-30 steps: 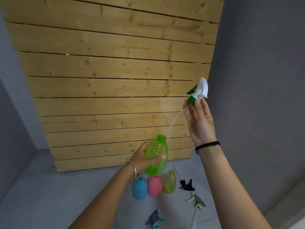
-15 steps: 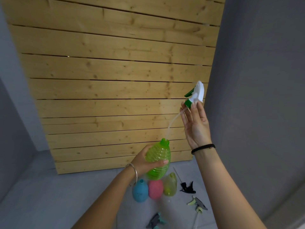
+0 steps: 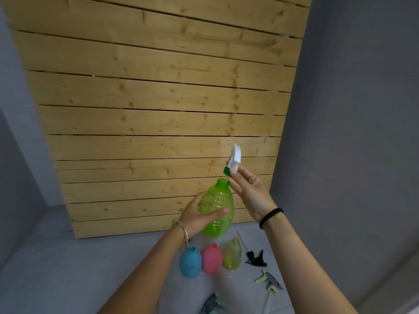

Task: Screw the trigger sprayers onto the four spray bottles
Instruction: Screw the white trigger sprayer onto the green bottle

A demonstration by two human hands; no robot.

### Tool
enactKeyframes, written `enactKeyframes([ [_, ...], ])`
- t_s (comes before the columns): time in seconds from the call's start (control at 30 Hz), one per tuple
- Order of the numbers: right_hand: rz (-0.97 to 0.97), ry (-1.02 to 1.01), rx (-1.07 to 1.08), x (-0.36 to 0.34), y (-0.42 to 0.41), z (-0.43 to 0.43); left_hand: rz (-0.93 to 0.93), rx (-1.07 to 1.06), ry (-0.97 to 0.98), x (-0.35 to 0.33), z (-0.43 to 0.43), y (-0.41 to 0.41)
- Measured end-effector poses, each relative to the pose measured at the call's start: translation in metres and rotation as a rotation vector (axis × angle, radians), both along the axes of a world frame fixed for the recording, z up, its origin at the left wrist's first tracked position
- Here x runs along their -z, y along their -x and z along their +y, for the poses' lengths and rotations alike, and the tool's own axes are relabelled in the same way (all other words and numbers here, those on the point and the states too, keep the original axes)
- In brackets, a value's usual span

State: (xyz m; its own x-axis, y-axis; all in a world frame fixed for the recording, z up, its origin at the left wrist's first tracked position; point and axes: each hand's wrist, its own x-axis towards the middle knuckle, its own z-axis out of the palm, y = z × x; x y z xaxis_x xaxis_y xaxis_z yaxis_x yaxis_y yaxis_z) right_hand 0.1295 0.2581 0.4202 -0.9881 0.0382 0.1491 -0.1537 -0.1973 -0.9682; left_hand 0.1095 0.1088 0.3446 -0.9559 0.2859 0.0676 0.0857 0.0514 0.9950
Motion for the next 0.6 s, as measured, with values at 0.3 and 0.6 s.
enactKeyframes([
  [0.3,0.026,-0.115,-0.097,0.007,0.001,0.001,0.052,0.01,-0.053,-0.008,-0.001,0.0],
  [0.6,0.056,-0.085,-0.029,0.012,0.002,0.002,-0.024,0.171,-0.06,-0.015,0.006,-0.006],
])
